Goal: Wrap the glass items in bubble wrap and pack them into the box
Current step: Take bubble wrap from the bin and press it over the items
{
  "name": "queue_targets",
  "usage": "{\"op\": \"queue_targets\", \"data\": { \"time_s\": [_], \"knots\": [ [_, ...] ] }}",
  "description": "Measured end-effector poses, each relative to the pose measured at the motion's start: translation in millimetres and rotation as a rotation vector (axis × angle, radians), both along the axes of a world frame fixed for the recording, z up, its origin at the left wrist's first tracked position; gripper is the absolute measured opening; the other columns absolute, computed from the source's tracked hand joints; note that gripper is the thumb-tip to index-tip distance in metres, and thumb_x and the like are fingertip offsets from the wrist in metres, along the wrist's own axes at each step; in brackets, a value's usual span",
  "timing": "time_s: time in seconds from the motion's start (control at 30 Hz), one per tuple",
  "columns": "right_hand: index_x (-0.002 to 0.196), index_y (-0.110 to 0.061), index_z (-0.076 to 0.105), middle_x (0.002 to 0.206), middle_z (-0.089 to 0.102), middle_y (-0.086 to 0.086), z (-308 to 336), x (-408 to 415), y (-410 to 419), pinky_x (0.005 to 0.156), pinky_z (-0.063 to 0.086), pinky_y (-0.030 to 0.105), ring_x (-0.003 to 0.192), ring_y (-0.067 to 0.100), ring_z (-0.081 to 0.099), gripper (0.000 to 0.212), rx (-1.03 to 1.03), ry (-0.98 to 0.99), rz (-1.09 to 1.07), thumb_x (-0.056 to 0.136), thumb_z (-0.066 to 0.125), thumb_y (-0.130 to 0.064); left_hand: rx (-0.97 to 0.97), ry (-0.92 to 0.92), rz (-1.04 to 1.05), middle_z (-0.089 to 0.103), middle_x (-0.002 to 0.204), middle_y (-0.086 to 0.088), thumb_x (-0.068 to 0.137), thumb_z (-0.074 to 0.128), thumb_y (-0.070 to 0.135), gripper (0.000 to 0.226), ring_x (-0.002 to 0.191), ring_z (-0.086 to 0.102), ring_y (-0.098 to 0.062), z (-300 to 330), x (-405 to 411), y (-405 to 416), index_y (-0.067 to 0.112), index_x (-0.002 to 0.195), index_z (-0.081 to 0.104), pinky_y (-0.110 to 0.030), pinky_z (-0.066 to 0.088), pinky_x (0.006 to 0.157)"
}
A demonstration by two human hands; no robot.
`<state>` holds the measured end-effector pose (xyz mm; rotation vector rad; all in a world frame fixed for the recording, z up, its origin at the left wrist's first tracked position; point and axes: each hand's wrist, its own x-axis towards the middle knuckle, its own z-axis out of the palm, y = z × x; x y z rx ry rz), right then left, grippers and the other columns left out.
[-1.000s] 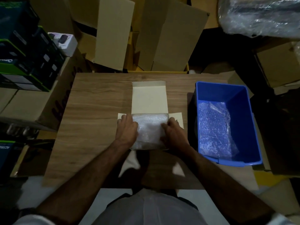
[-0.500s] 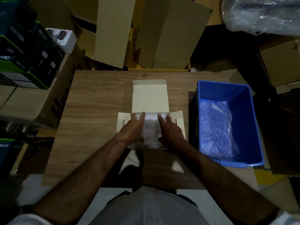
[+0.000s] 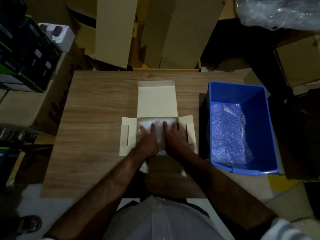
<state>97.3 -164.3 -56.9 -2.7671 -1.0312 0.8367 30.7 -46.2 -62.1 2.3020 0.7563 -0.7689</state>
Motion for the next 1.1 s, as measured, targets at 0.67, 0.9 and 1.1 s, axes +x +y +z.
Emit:
{"op": "queue_targets", "data": {
  "time_s": [0.67,0.9,1.1],
  "knots": [
    [0.161,-0.016,-0.005,0.159,-0.001,0.039,-9,10,-7,0.118,0.025,0.056,0.149,0.052,0.011,0.121,0.003,0.076,0.091,0.081,0.082,-0.039,0.207,-0.066,-0.379,-0.005,0.162,-0.031,0.094,0.068,0.032,0.104,0.137,0.043,-0.045,5,-5,32,0.024,0.160,-0.012,-0.047,0.046,0.107],
    [0.160,-0.013,-0.009,0.158,-0.004,0.042,-8,0,-6,0.120,0.021,0.055,0.150,0.053,0.009,0.116,-0.002,0.003,0.107,0.087,0.074,-0.047,0.291,-0.125,-0.362,-0.002,0.160,-0.036,0.100,0.058,0.037,0.097,0.140,0.038,-0.046,-4,-12,20,0.013,0.158,-0.015,-0.047,0.047,0.107],
    [0.162,-0.013,-0.004,0.162,0.005,0.036,8,7,-23,0.115,0.033,0.044,0.150,0.045,0.021,0.111,0.122,0.108,0.088,0.086,0.077,-0.024,0.048,-0.029,-0.262,-0.008,0.167,-0.020,0.092,0.070,0.030,0.097,0.147,0.032,-0.035,28,-2,32,0.020,0.162,0.003,-0.038,0.042,0.108]
  ]
}}
